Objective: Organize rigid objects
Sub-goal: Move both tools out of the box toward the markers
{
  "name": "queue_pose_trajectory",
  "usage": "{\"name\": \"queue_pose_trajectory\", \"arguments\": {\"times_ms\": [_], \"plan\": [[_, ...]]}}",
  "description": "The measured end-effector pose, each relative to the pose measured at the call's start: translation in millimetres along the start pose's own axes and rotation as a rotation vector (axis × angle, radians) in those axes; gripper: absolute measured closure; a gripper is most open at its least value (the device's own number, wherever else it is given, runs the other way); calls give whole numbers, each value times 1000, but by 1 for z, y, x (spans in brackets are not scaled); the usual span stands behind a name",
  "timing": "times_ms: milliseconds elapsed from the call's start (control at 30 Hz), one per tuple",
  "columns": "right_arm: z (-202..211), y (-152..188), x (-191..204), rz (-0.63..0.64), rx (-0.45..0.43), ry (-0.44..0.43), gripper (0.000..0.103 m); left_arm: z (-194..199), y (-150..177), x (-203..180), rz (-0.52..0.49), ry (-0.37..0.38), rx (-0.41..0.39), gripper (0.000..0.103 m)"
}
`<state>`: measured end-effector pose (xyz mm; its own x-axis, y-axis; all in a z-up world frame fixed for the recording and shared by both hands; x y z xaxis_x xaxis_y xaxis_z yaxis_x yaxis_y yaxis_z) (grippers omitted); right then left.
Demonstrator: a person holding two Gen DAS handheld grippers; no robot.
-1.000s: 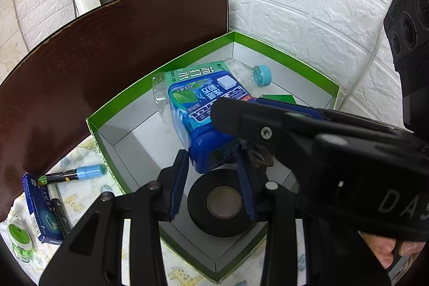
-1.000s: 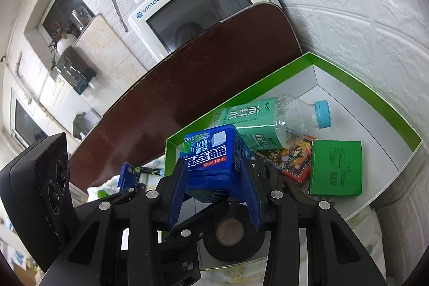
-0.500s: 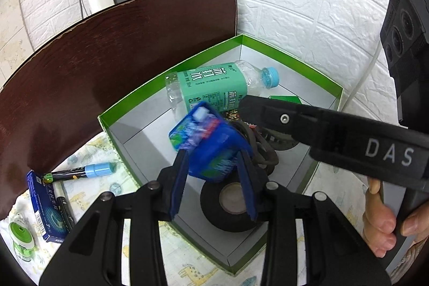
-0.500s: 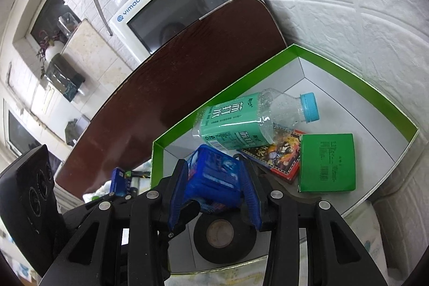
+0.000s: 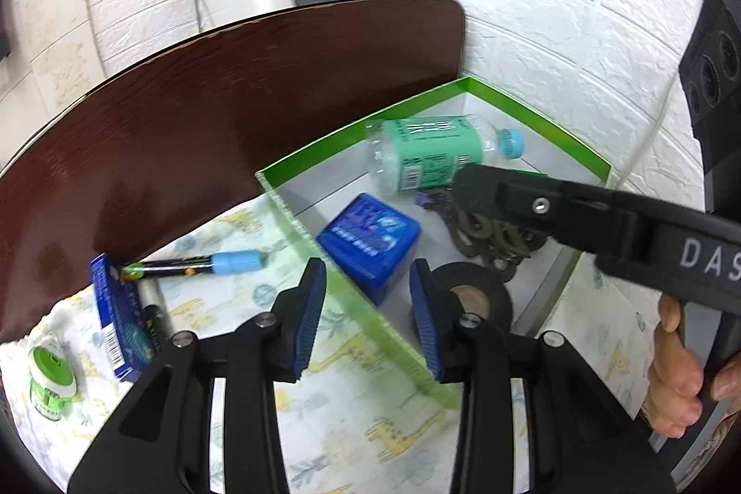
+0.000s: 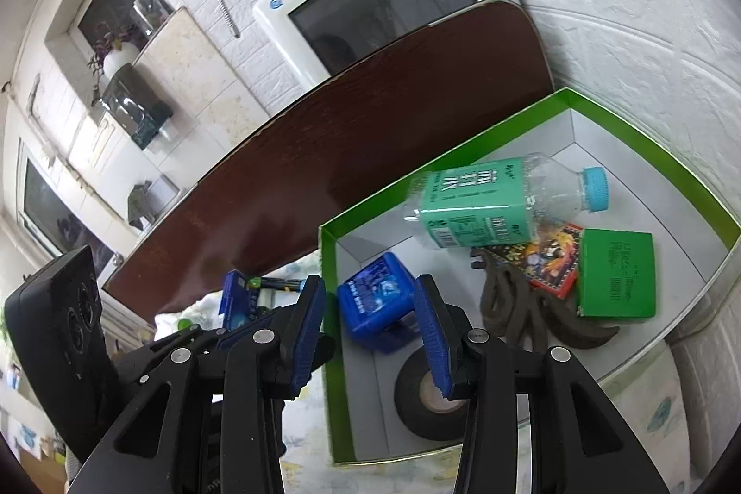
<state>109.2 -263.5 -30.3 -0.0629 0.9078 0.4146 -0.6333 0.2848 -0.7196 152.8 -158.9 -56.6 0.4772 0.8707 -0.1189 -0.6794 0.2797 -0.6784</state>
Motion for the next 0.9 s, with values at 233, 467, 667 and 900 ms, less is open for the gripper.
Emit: {"name": "queue_pose_trajectory", "arguments": {"times_ms": [233,467,667,900], "plan": [[-13,4,27,46,28,-21,60,4,10,54,114,-63,-2,67],[-35,6,59,103,67,-35,60,-11,30,124,257,-153,54,68],[-66,10,89,153,125,-42,60,7,42,171,295,-250,15,65],[-106,17,124,216,181,-46,60,25,62,222,466,-214,1,65]]}}
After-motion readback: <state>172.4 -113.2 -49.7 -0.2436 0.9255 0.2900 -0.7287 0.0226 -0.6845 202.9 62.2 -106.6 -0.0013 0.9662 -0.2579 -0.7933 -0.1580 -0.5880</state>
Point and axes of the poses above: each gripper's, at about its wrist camera, not at the fingertips, and z roughly against the way its jaws point, x to its left, y to its underside, the point moved 4 cm from there along -z, roughly the way its jaws point, and after that the axes turned 9 degrees about z, right-handed, at the moved point
